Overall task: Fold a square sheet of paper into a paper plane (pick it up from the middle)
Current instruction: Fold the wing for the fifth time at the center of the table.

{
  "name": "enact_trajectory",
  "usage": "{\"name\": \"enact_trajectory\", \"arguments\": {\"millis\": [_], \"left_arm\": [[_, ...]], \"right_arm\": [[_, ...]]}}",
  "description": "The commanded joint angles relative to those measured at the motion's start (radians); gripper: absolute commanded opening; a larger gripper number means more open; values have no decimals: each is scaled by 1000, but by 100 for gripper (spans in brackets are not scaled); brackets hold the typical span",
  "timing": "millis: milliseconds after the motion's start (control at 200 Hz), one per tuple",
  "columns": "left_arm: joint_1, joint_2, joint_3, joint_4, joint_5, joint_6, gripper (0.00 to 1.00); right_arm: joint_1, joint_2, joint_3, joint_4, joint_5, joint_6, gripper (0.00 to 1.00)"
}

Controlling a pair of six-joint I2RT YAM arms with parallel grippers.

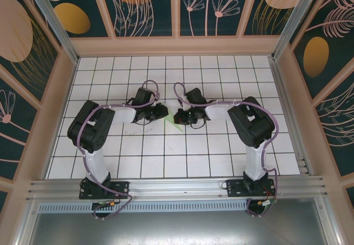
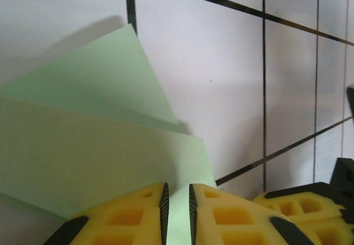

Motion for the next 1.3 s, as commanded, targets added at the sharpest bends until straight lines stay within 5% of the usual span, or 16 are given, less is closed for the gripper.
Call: {"name": "enact_trajectory", "arguments": {"millis": [0,325,641,876,1296], "left_arm": [[7,31,6,-25,-53,59,20],[29,52,52,-96,-137,129,20],[166,87,33,-28,-55,76,20],[222,91,82,-60,-94,96,20],[242,-12,93,-98,-112,85,22]], "right_arm": [[7,63,-17,-108,72,-38,0],[1,59,-50,-138,71,-67,0],[0,66,-66,-128,62,-68,0],[0,62,-72,-126,60,-70,0],[1,17,-46,-78,32,-24,2]]}}
